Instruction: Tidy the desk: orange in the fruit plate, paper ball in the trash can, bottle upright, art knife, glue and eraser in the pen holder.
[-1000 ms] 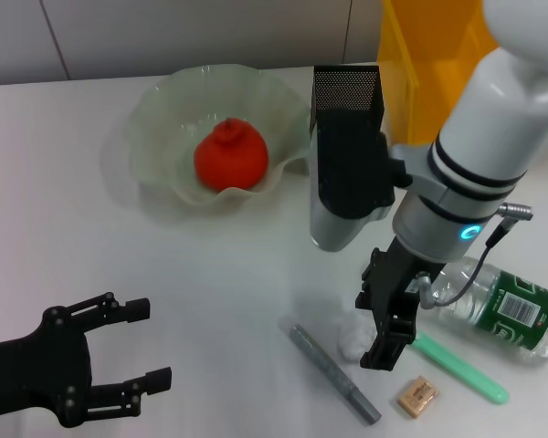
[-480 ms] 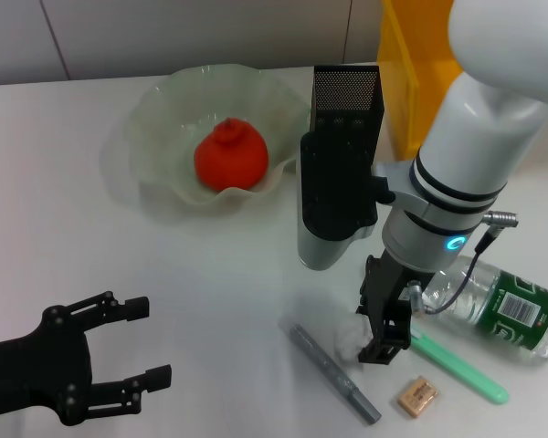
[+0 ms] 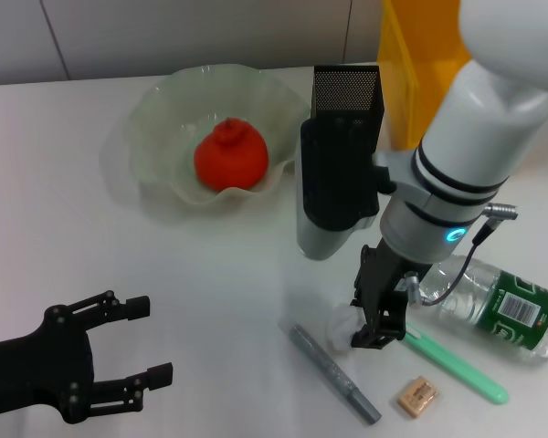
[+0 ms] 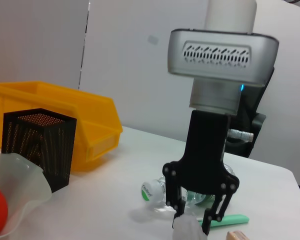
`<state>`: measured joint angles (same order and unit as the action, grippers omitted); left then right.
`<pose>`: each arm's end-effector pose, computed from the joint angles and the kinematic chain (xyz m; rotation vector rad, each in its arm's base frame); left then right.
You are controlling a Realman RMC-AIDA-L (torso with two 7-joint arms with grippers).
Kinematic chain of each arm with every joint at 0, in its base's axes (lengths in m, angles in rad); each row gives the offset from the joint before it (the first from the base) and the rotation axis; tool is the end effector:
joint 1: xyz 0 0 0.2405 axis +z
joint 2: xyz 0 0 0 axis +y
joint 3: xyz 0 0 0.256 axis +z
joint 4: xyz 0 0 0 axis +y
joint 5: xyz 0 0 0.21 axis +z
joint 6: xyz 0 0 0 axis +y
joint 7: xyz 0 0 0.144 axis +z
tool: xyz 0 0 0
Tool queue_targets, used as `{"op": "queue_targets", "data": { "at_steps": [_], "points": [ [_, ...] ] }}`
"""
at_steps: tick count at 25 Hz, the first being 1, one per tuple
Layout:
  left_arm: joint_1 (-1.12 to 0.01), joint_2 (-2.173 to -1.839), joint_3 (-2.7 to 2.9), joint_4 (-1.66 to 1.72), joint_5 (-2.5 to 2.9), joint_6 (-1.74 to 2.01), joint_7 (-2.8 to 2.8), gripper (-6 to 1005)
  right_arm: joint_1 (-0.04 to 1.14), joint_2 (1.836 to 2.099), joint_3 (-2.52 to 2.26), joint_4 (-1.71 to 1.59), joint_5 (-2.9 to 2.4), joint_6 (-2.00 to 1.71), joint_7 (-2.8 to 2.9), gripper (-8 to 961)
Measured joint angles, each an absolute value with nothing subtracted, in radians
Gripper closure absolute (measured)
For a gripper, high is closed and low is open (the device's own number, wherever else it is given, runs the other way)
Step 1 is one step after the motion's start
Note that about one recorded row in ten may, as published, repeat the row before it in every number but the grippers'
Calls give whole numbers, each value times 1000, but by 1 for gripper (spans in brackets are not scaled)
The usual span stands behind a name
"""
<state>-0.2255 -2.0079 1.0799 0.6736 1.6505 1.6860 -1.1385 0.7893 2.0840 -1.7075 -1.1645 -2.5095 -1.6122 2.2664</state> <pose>-0.2986 0.2386 -0.0011 -2.8188 -0.4468 -0.8292 0.1449 0.3287 -0.0673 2.9867 -0.2074 0.9338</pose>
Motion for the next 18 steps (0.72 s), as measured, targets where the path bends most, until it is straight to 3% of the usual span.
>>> {"op": "queue_targets", "data": {
  "at_steps": [18],
  "points": [
    [-243, -2009, 1069, 673, 1651, 1685, -1131, 145, 657, 2077, -1247, -1648, -2857, -1784, 2251, 613]
  ]
}}
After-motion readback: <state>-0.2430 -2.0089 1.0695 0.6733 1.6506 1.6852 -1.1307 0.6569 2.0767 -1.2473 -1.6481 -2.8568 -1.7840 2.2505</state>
